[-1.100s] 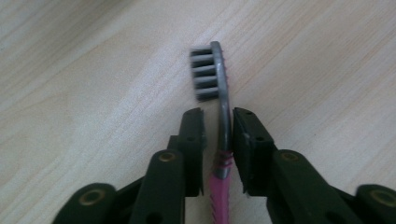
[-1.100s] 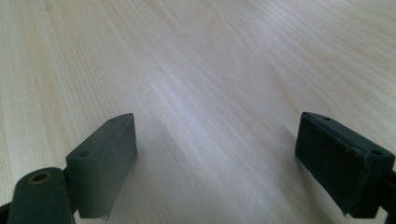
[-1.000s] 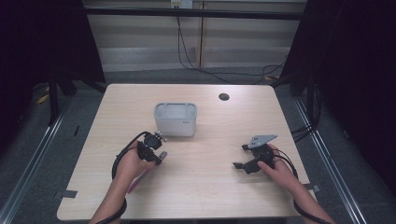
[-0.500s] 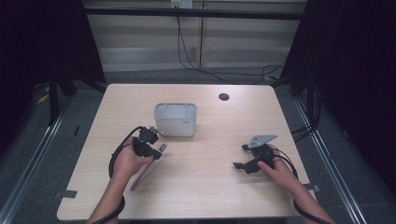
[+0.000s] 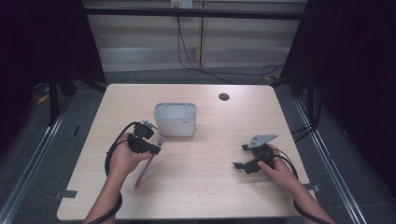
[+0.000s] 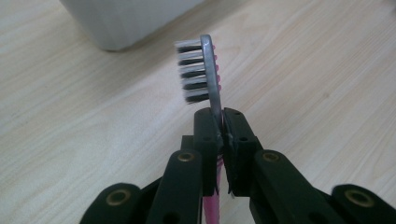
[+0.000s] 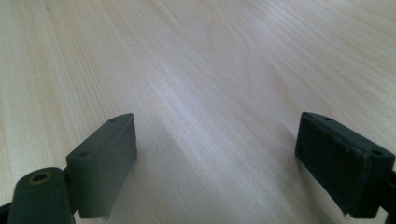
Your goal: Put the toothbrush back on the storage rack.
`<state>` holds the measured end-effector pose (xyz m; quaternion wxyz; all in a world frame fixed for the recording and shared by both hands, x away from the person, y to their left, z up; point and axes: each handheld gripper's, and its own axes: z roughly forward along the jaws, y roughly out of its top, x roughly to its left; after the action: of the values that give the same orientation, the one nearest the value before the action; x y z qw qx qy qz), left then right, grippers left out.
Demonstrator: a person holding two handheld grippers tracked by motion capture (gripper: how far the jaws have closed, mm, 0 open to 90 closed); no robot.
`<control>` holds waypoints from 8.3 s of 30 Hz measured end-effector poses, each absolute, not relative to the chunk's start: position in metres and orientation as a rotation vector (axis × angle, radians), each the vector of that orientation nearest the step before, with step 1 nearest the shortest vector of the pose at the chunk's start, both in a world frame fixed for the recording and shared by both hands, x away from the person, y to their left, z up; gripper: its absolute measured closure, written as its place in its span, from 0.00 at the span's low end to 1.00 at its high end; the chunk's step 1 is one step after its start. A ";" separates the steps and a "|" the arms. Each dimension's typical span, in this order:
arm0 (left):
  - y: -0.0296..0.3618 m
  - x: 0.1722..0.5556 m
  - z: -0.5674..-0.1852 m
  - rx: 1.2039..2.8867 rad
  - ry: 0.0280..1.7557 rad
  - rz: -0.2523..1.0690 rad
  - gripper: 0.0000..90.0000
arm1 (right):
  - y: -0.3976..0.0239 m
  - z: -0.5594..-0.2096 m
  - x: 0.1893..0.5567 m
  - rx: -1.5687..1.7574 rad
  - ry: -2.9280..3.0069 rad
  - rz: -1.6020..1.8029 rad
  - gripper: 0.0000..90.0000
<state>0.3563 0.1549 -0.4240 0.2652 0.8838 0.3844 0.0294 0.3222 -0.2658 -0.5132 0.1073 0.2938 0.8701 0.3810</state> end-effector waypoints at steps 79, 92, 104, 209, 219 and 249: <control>0.171 0.372 -0.350 1.766 1.070 0.408 0.94 | -0.266 -0.513 0.322 0.864 2.561 1.118 0.14; 0.171 0.377 -0.341 1.703 1.072 0.452 0.94 | -0.266 -0.513 0.322 0.864 2.561 1.119 0.14; 0.170 0.381 -0.329 1.672 1.056 0.479 0.94 | -0.266 -0.513 0.322 0.864 2.561 1.118 0.14; 0.147 0.438 -0.321 1.609 1.026 0.585 0.94 | -0.266 -0.513 0.322 0.867 2.560 1.123 0.14; 0.145 0.440 -0.328 1.616 1.036 0.595 0.94 | -0.266 -0.513 0.322 0.863 2.560 1.124 0.14; 0.151 0.435 -0.353 1.620 1.075 0.596 0.93 | -0.267 -0.513 0.322 0.862 2.565 1.121 0.14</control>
<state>0.4354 0.1509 -0.3529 0.5262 0.6774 0.4496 0.2492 0.3218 -0.2667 -0.5129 0.1060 0.2927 0.8708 0.3804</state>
